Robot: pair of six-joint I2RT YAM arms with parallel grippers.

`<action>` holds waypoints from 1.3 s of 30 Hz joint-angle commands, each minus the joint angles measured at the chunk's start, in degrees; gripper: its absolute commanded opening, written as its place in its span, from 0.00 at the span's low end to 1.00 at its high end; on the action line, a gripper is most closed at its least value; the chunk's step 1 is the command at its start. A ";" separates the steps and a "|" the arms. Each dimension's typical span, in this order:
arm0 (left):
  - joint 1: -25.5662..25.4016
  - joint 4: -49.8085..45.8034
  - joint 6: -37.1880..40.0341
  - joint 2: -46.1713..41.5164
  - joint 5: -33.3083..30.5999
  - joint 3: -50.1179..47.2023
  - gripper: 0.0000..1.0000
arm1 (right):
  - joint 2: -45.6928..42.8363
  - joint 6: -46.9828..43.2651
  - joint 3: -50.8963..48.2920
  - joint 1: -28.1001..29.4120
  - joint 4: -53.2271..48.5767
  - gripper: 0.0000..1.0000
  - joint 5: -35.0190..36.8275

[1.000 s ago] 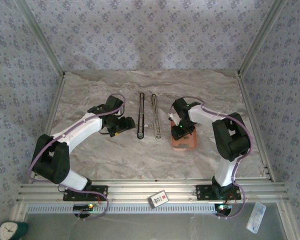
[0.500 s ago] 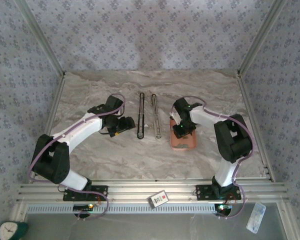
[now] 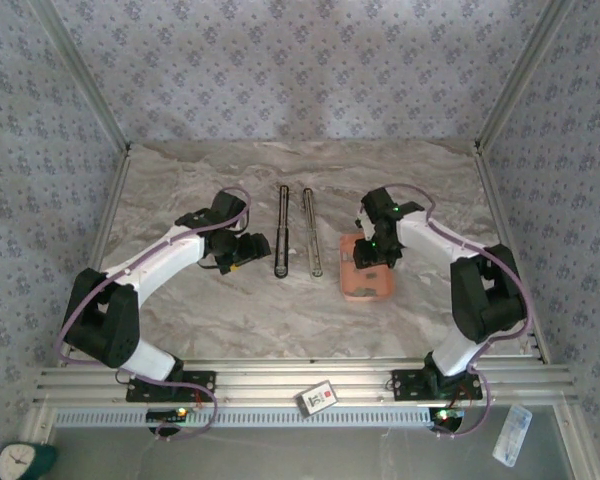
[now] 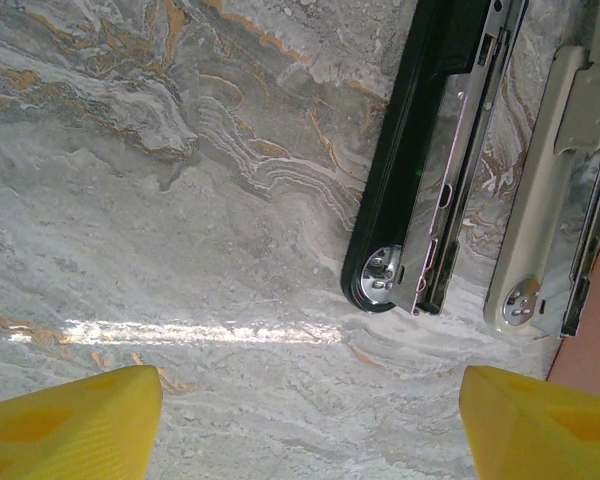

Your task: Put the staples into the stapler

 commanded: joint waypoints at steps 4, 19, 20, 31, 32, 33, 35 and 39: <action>0.22 0.84 -0.63 0.25 0.99 -0.07 0.78 | 3.24 17.16 2.97 2.15 -3.01 0.40 0.85; 0.18 1.33 -0.34 0.94 1.18 0.10 0.78 | 8.72 20.69 3.47 3.05 1.48 0.42 0.62; 0.17 1.35 -0.31 0.95 1.34 0.13 0.78 | 8.94 20.78 3.47 3.05 1.49 0.42 0.42; 0.19 1.56 -0.36 1.37 1.70 0.04 0.78 | 12.13 19.84 2.70 2.92 1.99 0.32 2.65; 0.17 1.55 -0.37 1.30 1.52 0.02 0.78 | 12.23 19.83 2.74 2.97 1.87 0.31 3.31; 0.17 1.51 -0.36 1.26 1.43 -0.06 0.78 | 12.24 19.83 2.67 3.03 1.51 0.29 4.07; 0.18 1.54 -0.35 1.22 1.38 -0.20 0.78 | 12.17 19.92 2.62 3.09 1.34 0.27 5.41; 0.20 1.62 -0.37 1.33 1.51 -0.26 0.78 | 12.31 20.15 2.55 3.43 1.58 0.26 5.13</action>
